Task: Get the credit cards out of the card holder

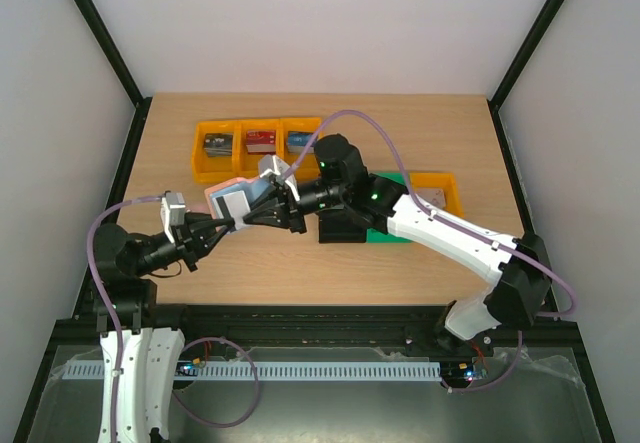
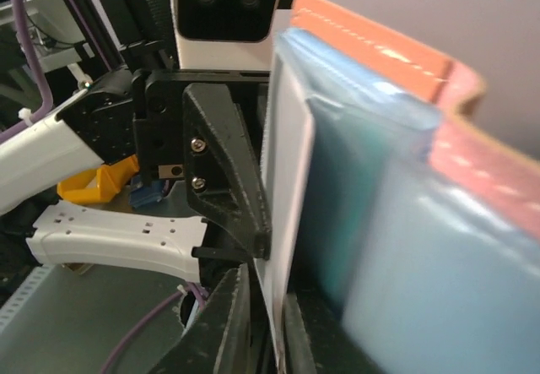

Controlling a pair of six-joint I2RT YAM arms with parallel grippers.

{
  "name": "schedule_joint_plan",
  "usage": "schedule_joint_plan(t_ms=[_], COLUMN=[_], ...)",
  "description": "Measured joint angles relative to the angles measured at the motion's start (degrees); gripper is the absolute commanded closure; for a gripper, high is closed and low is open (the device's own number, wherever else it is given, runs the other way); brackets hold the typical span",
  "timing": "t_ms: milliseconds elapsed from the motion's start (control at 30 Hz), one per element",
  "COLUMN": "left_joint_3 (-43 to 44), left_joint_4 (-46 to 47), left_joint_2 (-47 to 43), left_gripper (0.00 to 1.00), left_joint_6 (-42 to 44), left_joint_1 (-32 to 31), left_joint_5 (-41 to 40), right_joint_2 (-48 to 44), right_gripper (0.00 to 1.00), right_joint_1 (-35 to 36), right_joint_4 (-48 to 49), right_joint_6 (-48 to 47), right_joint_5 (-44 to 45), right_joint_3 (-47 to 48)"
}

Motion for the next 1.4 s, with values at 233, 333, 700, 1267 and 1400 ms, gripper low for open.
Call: schedule_joint_plan(t_ms=[233, 333, 700, 1267, 1400], left_joint_3=[-0.2, -0.2, -0.2, -0.7, -0.8], left_joint_4=[0.4, 0.4, 0.4, 0.4, 0.4], left_joint_2=[0.0, 0.0, -0.1, -0.4, -0.5], left_gripper=[0.98, 0.98, 0.98, 0.98, 0.98], left_joint_6=[0.0, 0.0, 0.0, 0.0, 0.0], left_joint_1=[0.0, 0.0, 0.1, 0.5, 0.5], left_joint_5=[0.2, 0.2, 0.2, -2.4, -2.8], right_joint_2=[-1.2, -1.7, -1.8, 1.3, 1.5], right_gripper=[0.88, 0.91, 0.93, 0.91, 0.97], right_joint_1=[-1.3, -2.0, -2.1, -0.6, -0.4], right_joint_4=[-0.8, -0.6, 0.8, 2.0, 2.1], right_joint_6=[0.2, 1.0, 4.0, 5.3, 5.5], right_joint_5=[0.1, 0.6, 3.7, 7.6, 7.9], right_joint_3=[-0.4, -0.4, -0.4, 1.9, 2.0])
